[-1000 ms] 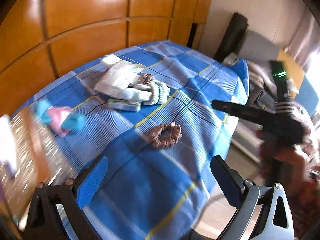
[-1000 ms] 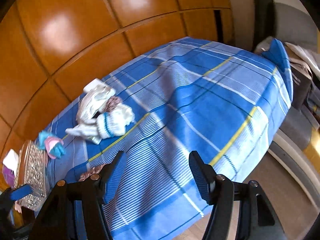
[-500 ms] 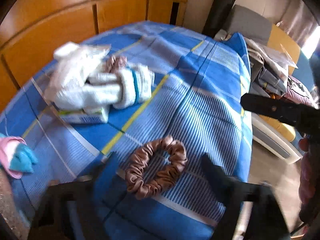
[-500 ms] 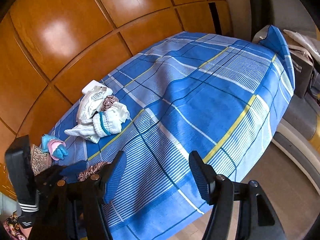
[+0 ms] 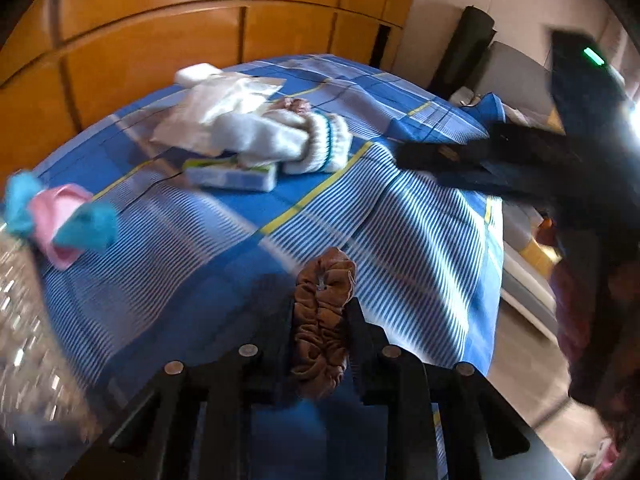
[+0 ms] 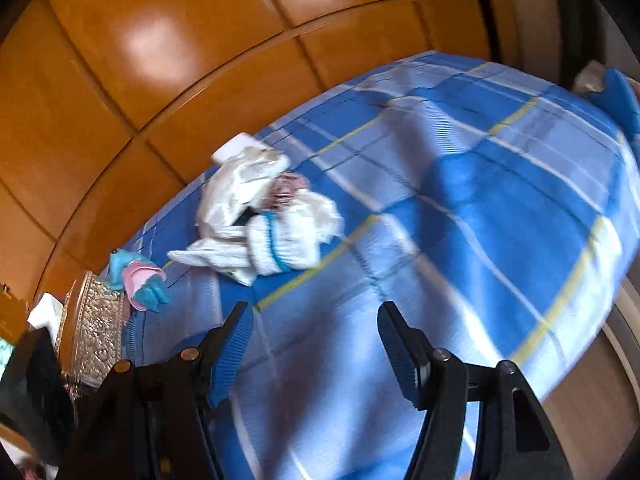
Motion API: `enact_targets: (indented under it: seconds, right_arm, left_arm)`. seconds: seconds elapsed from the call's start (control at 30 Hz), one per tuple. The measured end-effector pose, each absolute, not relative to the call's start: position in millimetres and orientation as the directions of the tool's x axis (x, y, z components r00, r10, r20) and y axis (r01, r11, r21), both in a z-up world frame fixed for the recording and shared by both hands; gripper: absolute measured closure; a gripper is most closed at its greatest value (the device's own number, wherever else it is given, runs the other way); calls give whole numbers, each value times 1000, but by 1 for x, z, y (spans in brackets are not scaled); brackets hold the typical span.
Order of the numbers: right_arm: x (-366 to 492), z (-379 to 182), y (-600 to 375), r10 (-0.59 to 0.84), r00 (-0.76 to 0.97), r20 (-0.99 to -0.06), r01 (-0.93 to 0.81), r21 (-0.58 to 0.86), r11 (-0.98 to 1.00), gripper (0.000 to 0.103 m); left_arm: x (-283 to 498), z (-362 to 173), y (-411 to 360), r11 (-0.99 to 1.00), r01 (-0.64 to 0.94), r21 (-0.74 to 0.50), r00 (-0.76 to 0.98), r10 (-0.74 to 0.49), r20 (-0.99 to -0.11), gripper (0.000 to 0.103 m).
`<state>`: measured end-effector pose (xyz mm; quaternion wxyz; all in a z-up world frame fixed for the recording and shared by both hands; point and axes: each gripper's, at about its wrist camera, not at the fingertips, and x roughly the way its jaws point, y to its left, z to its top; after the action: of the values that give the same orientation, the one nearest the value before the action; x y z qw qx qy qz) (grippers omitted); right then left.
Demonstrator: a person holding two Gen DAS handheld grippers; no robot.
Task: Organize soft objects
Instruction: 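Grasp brown satin scrunchie with left tool while right tool grasps white knit glove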
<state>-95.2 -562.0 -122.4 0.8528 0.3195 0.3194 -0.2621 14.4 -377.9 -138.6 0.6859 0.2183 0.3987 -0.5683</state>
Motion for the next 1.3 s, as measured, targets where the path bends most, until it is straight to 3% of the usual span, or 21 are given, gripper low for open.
enact_targets:
  seconds: [0.1,0.17,0.27,0.5,0.57,0.73,1.1,1.3]
  right_arm:
    - [-68,-121,-562,-263,653,-710,637,328,697,36]
    - [-50,-121,-563,-279,645,-712,626,282,727,27]
    - [-22,-125,-566,-286,627,-725,612,231,756,26]
    - [-4,-145,-577,-238,674,-700,587,310,748,27]
    - [-10,-150,-579,-232,705,-671,577,352,737,38]
    - [-26,-160,-585,-220,750,-624,569,439,695,52]
    - [-45,-152,-566,-296,744,-600,599,400,694,55]
    - [-47,-158,-567,-301,737,-605,611,406,680,55]
  left_arm:
    - [14,-139,-354,290,946,-146,63,-605,-793,78]
    - [14,-139,-346,302,942,-147,71,-607,-791,78]
    - [12,-141,-335,311,938,-156,71,-610,-789,78]
    - [10,-140,-331,307,938,-162,66,-615,-786,78]
    - [10,-140,-329,305,938,-166,63,-619,-783,78]
    - [10,-137,-325,307,935,-179,59,-632,-773,78]
    - [12,-100,-302,301,929,-215,69,-712,-699,78]
    - [19,-54,-274,315,926,-208,126,-778,-616,78]
